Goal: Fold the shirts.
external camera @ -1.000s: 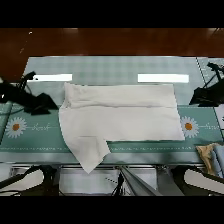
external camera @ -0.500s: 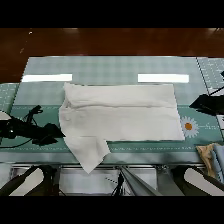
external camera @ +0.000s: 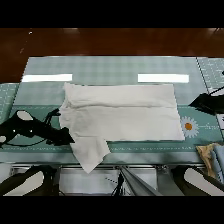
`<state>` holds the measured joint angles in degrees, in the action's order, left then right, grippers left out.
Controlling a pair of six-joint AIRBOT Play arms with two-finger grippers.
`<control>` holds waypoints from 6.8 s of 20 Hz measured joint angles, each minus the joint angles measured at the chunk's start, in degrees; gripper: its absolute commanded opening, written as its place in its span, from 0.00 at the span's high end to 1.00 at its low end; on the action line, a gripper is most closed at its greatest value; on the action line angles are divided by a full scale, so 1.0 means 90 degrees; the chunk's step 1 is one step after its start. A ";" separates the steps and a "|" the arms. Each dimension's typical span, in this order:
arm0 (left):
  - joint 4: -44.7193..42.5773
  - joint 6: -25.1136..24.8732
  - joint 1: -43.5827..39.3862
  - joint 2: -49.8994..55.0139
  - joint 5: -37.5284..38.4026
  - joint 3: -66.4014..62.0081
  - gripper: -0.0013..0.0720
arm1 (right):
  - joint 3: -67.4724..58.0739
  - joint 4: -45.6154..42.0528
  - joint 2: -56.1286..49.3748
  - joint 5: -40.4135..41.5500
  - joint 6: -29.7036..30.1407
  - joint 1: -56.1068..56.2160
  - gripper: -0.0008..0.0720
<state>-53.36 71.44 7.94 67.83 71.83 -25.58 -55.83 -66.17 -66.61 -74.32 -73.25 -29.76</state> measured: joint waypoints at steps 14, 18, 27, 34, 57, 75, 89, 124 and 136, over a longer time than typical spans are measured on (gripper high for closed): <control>0.0250 -0.0010 -0.0180 0.0155 -0.0461 0.0000 0.95 | 0.1588 -0.0498 0.0002 -0.0471 0.0226 -0.0515 0.31; 0.0250 -0.0136 -0.0175 0.0160 -0.0488 0.0000 0.95 | 0.2186 -0.0452 0.0002 -0.0199 0.0325 -0.0539 0.31; 0.0211 -0.0277 -0.0175 0.0168 -0.0838 -0.0362 0.95 | 0.2460 -0.0136 -0.0019 0.0940 -0.0107 0.0622 0.95; 0.0401 -0.0304 -0.0175 -0.0053 -0.0318 -0.2640 0.95 | 0.0554 0.0508 0.0194 0.0568 -0.0075 0.0884 0.95; 0.0792 0.0282 0.0041 0.3973 -0.0158 -0.6450 0.06 | -0.0333 0.1630 -0.2217 0.3728 0.0158 0.1753 0.37; 0.1464 0.0134 0.0238 0.3138 0.1292 -0.6946 0.09 | -0.0340 0.3932 -0.3109 0.2897 0.0403 0.1239 0.52; 0.1834 -0.0063 -0.1117 0.3101 0.0646 -0.6994 0.95 | -0.0330 0.4646 -0.1018 0.2718 0.0784 0.1911 0.95; 0.2883 -0.0250 -0.2414 0.1819 -0.2506 -0.6047 0.95 | -0.0330 0.1331 0.2232 0.2079 -0.2191 0.3228 0.95; 0.2793 -0.0321 0.1064 -0.0529 -0.0005 -0.6040 0.95 | -0.0330 0.2220 -0.1049 0.6307 -0.1974 0.6938 0.95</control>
<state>-28.23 68.55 17.52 63.07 71.79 -79.94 -58.81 -46.19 -76.05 -17.56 -91.02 32.69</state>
